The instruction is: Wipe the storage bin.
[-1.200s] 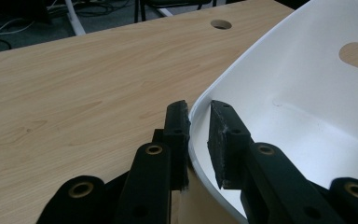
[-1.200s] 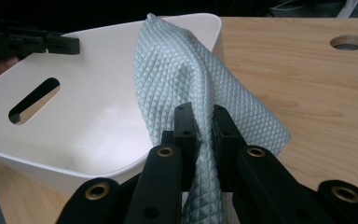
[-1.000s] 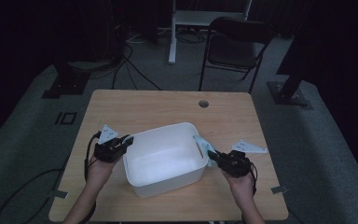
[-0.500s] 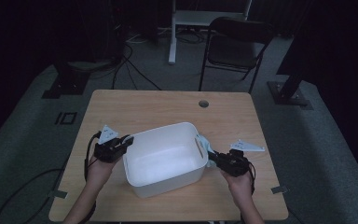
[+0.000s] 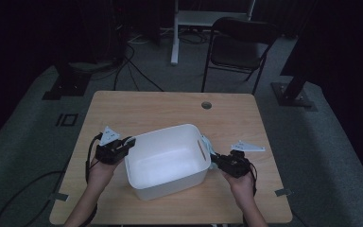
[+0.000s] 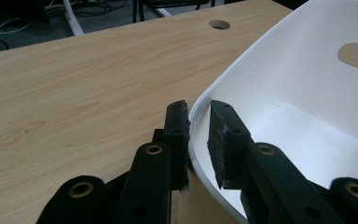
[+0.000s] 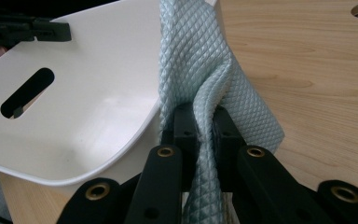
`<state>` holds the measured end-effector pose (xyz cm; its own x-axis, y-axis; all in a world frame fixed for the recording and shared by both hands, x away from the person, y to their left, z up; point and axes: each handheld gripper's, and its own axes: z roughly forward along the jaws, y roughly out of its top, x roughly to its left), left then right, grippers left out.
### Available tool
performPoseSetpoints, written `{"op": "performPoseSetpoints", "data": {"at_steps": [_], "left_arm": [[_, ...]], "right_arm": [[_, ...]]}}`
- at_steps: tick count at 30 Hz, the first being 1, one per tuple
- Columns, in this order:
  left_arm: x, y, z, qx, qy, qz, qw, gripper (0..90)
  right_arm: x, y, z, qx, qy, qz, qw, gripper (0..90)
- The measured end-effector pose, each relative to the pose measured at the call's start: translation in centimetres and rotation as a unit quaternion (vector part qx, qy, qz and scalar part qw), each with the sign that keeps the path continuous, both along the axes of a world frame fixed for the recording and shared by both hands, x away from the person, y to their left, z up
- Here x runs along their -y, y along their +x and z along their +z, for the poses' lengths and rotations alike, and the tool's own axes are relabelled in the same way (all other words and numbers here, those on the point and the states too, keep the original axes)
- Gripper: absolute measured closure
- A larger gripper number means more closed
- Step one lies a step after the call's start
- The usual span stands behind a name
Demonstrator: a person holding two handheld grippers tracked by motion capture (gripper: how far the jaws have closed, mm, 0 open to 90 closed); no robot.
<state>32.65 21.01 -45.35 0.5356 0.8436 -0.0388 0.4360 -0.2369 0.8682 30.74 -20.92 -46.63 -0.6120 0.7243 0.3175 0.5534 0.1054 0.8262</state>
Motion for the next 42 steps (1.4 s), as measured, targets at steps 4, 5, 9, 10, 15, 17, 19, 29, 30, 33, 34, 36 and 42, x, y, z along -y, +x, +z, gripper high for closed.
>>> {"op": "performPoseSetpoints", "data": {"at_steps": [4,5,9,10,15,17,19,29,30,33,34,36,42], "left_arm": [[0.0,0.0,0.0,0.0,0.0,-0.001,1.0,78.0],[0.0,0.0,0.0,0.0,-0.001,-0.002,1.0,78.0],[-0.1,0.0,0.0,0.0,-0.001,-0.003,1.0,78.0],[0.0,0.0,0.0,0.0,-0.001,-0.003,1.0,78.0],[0.0,0.0,0.0,0.0,0.0,-0.002,1.0,78.0],[0.0,0.0,0.0,-0.001,0.002,-0.001,1.0,78.0],[0.0,0.0,0.0,-0.001,0.001,-0.002,1.0,78.0],[0.0,0.0,0.0,-0.001,0.001,-0.002,1.0,78.0],[0.0,0.0,0.0,-0.001,0.001,-0.002,1.0,77.9],[0.0,0.0,0.0,-0.001,0.001,-0.003,1.0,77.9],[0.0,0.1,0.0,-0.001,0.0,-0.003,1.0,77.9],[-0.1,0.1,0.0,-0.001,0.001,-0.005,1.0,78.0],[0.0,0.1,0.0,-0.001,0.0,-0.004,1.0,78.0]], "right_arm": [[0.1,0.1,0.1,-0.004,-0.001,0.005,1.0,83.8],[0.2,0.1,0.2,-0.005,0.004,0.007,1.0,83.8],[0.6,0.0,1.1,0.009,0.021,0.009,0.9997,83.8],[0.5,0.0,1.2,0.011,0.02,0.009,0.9997,83.8],[0.3,0.5,1.0,0.007,0.014,0.012,0.9998,83.9],[0.0,0.6,0.6,0.004,0.007,0.01,0.9999,83.9],[-0.1,0.8,0.2,-0.002,0.004,0.008,1.0,83.9],[0.5,1.0,1.4,0.009,0.022,0.021,0.9995,83.9],[0.3,1.1,1.1,0.007,0.022,0.02,0.9995,84.0],[0.1,1.5,0.2,-0.009,0.018,0.02,0.9996,84.0],[0.1,1.5,0.0,-0.012,0.023,0.02,0.9995,84.0],[0.3,1.7,0.0,-0.016,0.024,0.023,0.9993,84.0],[0.4,2.0,0.9,-0.006,0.032,0.032,0.999,84.0]]}}
